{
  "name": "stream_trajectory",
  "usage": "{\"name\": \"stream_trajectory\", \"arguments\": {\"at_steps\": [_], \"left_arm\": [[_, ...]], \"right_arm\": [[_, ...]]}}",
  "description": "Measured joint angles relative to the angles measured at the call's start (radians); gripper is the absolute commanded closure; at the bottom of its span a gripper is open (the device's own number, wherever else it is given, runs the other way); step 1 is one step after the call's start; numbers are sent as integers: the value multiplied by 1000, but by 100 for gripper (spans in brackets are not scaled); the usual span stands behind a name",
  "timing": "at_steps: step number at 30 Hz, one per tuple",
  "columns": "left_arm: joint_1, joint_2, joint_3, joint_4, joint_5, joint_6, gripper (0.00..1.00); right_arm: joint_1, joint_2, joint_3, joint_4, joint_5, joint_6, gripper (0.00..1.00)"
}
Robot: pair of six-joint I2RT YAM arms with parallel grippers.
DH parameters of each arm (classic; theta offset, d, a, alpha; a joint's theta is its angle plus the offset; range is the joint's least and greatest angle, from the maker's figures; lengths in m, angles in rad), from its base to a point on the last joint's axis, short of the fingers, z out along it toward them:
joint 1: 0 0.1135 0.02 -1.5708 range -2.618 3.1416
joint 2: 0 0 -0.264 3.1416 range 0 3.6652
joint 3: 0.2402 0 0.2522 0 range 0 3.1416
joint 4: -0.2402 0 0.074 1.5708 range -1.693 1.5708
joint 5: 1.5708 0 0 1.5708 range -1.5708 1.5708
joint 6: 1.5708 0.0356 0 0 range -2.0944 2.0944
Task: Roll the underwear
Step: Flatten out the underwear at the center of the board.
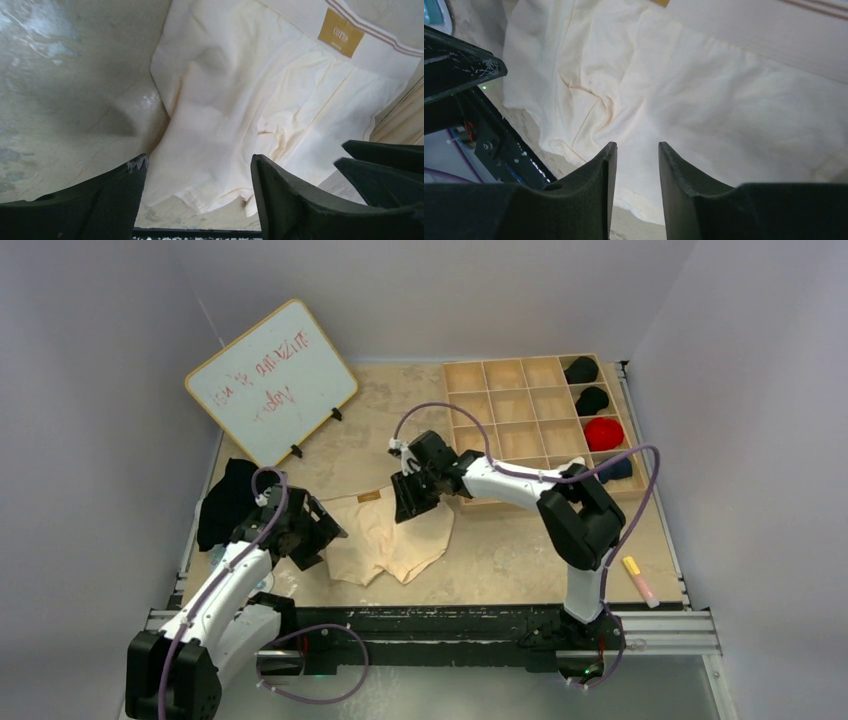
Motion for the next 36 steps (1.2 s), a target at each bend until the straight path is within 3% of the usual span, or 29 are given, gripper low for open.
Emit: {"name": "stream_trajectory", "arguments": {"at_steps": [6,12,22,27,30,36], "left_arm": [[-88,-1,-11,-4,-27,-80,29],[-213,47,-11,-34,-95,-150,30],[-230,45,7,-117,-188,-179,25],[-230,65,84,-158,-249,-176,20],[-215,77,115,-159,-266,-161,20],[-17,77,116,-109,-164,-59,20]], "right_arm": [[74,46,5,-23,53,1,70],[80,30,-76,-3,148,11,84],[103,-60,-207,40,180,80,91],[164,-84,-234,22,143,92,86],[177,-107,-228,-19,134,95,65],[167,-87,-13,-106,217,94,64]]}}
